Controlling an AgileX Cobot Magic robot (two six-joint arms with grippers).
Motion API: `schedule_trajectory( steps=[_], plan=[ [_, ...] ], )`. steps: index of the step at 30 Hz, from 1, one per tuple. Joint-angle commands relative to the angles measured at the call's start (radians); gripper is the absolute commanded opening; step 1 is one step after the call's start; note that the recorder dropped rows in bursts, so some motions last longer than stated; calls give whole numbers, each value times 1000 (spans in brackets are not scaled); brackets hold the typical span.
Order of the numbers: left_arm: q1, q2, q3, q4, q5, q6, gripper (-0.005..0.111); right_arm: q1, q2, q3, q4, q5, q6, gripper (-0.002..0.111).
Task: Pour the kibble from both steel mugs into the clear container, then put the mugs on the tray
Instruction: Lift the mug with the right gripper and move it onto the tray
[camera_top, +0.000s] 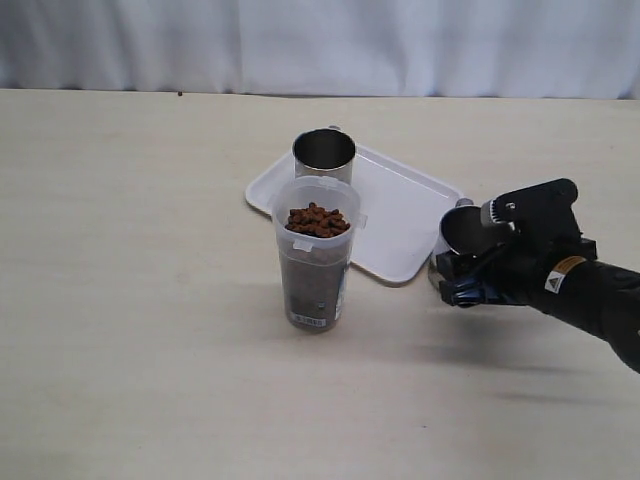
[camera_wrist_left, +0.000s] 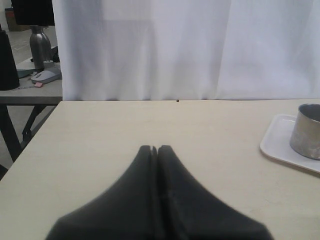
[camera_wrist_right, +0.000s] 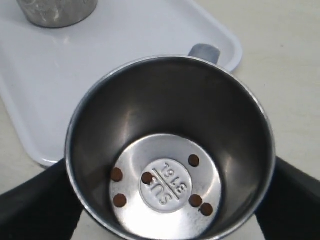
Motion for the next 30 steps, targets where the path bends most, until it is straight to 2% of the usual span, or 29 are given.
schedule_trajectory(
  steps=[1,4,7,17,23,25,27,28,30],
  plan=[
    [-7,-2,2,0,-11,0,0,2,-86,-5,4,-6,-7,5],
    [-7,-2,2,0,-11,0,0,2,-149,-13,-37,-17,-7,5],
    [-7,-2,2,0,-11,0,0,4,-135,-94,-112,14,29,5],
    [-7,-2,2,0,-11,0,0,4,97,-300,-187,41,84,5],
    [-7,-2,2,0,-11,0,0,4,205,-340,-187,35,84,7],
    [-7,-2,2,0,-11,0,0,4,209,-340,-187,35,84,15],
    [-7,-2,2,0,-11,0,0,4,209,-340,-187,35,84,30],
    [-7,-2,2,0,-11,0,0,4,209,-340,-187,35,84,47],
    [-7,-2,2,0,-11,0,0,4,207,-340,-187,35,84,63]
  ],
)
